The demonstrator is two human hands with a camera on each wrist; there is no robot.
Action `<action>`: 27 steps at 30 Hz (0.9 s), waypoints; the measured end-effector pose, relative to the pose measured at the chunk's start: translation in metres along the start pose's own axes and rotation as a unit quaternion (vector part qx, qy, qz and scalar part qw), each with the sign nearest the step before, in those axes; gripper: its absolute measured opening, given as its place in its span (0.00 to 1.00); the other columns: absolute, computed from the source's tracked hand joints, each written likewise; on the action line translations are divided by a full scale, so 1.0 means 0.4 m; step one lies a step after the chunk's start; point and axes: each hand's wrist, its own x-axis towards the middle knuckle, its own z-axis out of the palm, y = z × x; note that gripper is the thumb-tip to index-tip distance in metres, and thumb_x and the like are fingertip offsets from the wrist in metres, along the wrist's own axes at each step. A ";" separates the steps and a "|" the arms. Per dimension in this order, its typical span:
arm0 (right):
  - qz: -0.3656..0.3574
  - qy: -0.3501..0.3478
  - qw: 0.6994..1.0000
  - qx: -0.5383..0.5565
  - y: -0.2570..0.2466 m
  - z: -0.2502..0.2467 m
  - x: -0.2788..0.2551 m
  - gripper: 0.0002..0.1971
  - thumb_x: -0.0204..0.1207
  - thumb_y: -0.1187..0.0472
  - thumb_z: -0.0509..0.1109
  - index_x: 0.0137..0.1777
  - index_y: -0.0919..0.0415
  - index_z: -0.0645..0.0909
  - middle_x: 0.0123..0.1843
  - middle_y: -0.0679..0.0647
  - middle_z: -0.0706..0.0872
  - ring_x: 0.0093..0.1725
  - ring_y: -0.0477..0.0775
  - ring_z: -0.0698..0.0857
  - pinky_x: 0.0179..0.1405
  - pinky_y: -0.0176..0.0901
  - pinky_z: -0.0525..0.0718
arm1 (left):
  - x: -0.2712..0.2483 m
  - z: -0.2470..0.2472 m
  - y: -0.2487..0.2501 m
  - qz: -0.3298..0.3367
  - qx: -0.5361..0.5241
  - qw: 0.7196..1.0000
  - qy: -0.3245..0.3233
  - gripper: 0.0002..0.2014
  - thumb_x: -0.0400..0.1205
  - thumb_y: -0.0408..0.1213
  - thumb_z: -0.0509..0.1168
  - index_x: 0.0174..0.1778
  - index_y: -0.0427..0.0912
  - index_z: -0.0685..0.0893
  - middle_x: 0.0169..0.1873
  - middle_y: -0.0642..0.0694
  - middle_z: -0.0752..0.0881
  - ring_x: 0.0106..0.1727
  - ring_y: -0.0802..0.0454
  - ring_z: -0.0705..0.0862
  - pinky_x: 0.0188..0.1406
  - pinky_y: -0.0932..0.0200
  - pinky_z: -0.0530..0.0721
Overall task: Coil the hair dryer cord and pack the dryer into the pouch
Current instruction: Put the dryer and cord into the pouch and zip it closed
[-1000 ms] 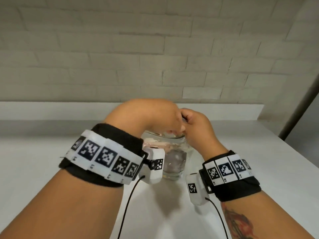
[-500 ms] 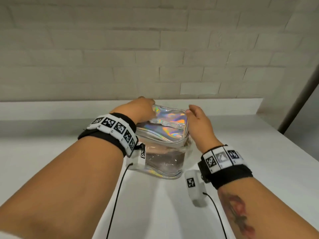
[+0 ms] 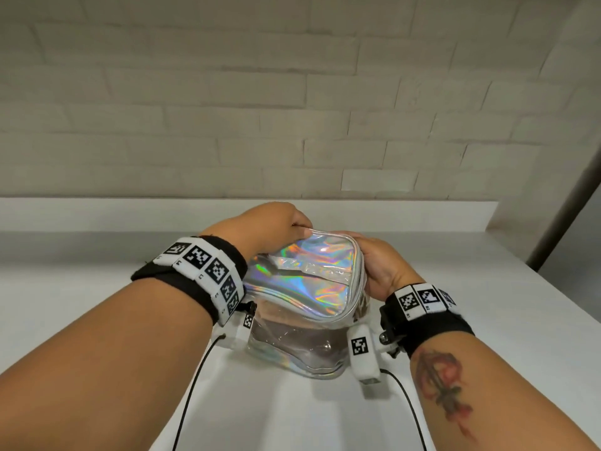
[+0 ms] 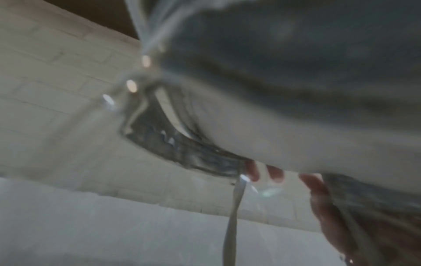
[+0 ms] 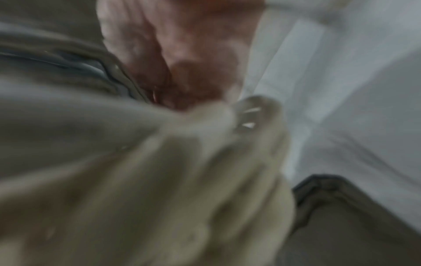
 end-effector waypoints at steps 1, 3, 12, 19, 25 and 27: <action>-0.008 -0.001 1.000 0.003 0.004 -0.003 -0.001 0.12 0.69 0.68 0.71 0.52 0.68 0.86 0.41 0.62 0.90 0.40 0.59 0.89 0.46 0.49 0.88 | 0.001 0.005 0.010 0.022 -0.002 1.000 -0.001 0.13 0.85 0.45 0.61 0.59 0.49 0.87 0.47 0.48 0.85 0.51 0.48 0.84 0.51 0.58 0.78; -0.021 0.004 1.000 -0.001 0.012 -0.005 -0.004 0.12 0.71 0.69 0.70 0.53 0.70 0.85 0.40 0.63 0.90 0.38 0.60 0.88 0.42 0.49 0.89 | 0.000 0.012 0.039 0.042 -0.007 0.999 -0.007 0.13 0.85 0.45 0.60 0.60 0.48 0.87 0.46 0.49 0.84 0.47 0.49 0.82 0.49 0.58 0.77; -0.055 -0.034 0.994 -0.085 0.006 -0.015 -0.036 0.13 0.75 0.73 0.66 0.56 0.67 0.86 0.51 0.65 0.90 0.47 0.59 0.88 0.57 0.54 0.85 | 0.015 0.032 0.049 0.027 0.001 1.000 -0.002 0.12 0.86 0.47 0.59 0.51 0.45 0.85 0.36 0.47 0.82 0.42 0.47 0.80 0.42 0.56 0.75; -0.173 0.100 0.833 -0.516 -0.032 -0.020 -0.026 0.11 0.79 0.65 0.62 0.49 0.58 0.86 0.52 0.55 0.78 0.52 0.55 0.80 0.53 0.42 0.76 | 0.034 0.037 0.058 -0.010 0.024 1.000 0.004 0.14 0.87 0.47 0.56 0.49 0.44 0.83 0.28 0.51 0.77 0.34 0.47 0.78 0.36 0.58 0.70; -0.244 0.110 0.748 -0.607 -0.045 -0.030 -0.041 0.11 0.81 0.62 0.60 0.50 0.55 0.85 0.50 0.55 0.84 0.51 0.58 0.82 0.50 0.45 0.77 | 0.042 0.004 0.002 -0.065 0.027 0.997 0.018 0.15 0.87 0.46 0.57 0.58 0.43 0.85 0.49 0.42 0.87 0.52 0.41 0.84 0.51 0.55 0.76; -0.277 0.104 0.703 -0.646 -0.048 -0.015 -0.047 0.12 0.80 0.64 0.61 0.49 0.53 0.85 0.49 0.54 0.85 0.50 0.60 0.82 0.50 0.49 0.78 | 0.045 -0.001 -0.015 -0.084 0.026 0.995 0.037 0.15 0.86 0.47 0.57 0.58 0.43 0.86 0.55 0.40 0.87 0.57 0.40 0.83 0.50 0.56 0.74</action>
